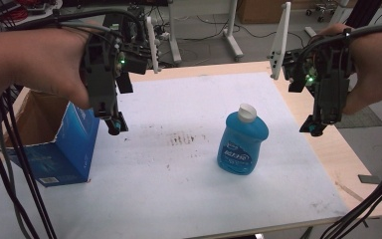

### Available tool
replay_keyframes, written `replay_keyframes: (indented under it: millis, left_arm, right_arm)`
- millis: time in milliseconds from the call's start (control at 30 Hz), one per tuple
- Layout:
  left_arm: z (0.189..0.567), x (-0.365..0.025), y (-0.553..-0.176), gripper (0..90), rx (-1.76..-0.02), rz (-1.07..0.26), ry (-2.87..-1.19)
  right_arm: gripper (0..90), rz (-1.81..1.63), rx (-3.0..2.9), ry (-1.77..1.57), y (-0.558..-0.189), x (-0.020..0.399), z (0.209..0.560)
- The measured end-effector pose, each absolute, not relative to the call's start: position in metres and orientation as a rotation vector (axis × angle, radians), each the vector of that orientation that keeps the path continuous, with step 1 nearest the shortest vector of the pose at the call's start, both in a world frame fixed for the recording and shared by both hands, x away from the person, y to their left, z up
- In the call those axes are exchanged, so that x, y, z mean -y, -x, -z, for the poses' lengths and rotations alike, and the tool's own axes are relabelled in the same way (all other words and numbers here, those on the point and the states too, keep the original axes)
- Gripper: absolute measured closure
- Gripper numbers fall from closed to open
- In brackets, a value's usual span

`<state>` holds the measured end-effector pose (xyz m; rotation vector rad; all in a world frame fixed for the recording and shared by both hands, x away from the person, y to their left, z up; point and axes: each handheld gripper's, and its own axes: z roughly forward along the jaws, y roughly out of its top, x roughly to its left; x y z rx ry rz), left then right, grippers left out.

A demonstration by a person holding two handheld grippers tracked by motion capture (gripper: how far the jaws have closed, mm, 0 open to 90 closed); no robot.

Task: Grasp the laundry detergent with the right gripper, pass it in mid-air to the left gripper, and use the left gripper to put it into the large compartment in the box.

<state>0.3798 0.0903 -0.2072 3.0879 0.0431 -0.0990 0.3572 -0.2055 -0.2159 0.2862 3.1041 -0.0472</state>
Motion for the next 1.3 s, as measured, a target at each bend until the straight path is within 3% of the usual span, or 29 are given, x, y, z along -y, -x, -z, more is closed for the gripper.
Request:
replay_keyframes:
  millis: [467, 1300]
  left_arm:
    - [0.209, -0.087, -0.382, 1.7, -0.030, 0.102, -3.083]
    - [0.212, -0.086, -0.382, 1.7, -0.014, 0.113, -3.083]
  right_arm:
    - [1.4, -0.055, -3.091, -0.354, -0.350, 0.218, 0.222]
    - [1.4, -0.513, -3.022, -0.557, -0.332, 0.250, 0.282]
